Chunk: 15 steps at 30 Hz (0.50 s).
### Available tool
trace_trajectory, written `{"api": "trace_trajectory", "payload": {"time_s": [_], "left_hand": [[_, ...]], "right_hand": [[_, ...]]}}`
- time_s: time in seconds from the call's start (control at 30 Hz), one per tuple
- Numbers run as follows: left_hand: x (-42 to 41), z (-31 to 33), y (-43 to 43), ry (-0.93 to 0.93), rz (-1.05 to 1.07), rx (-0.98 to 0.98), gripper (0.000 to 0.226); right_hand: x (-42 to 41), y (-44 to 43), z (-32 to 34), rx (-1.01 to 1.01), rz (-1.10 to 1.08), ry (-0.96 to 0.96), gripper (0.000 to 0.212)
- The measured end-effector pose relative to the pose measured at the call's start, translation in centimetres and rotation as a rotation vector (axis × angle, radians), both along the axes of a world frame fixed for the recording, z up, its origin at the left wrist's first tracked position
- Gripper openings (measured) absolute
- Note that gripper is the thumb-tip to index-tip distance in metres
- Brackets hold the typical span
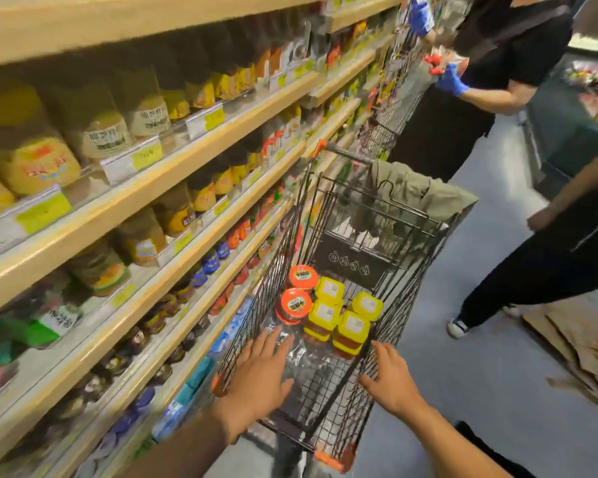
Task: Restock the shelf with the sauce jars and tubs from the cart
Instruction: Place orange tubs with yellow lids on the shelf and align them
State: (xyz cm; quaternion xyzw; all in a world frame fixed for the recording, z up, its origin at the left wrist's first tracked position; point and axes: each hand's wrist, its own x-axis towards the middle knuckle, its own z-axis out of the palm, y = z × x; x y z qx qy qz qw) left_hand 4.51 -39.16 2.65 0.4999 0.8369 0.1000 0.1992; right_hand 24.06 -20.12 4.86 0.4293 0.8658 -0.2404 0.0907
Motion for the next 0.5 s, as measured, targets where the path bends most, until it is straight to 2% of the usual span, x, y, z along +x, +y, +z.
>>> {"api": "trace_trajectory", "payload": {"time_s": [0.3,0.4,0.5], "left_hand": [[-2.5,-4.8,9.8,-0.088,0.102,-0.027,0.081],[-3.3,-6.3,11.8,-0.116,0.122,-0.087,0.091],[-3.2,-7.6,13.8,-0.139,0.173,-0.188,0.087]], "right_hand": [[-4.7,13.5,-7.3,-0.106,0.136,-0.205,0.092],[-6.2,17.1,-10.2,-0.114,0.240,-0.299,0.096],[-8.2,19.7,-12.6,-0.144,0.296,-0.366,0.090]]}}
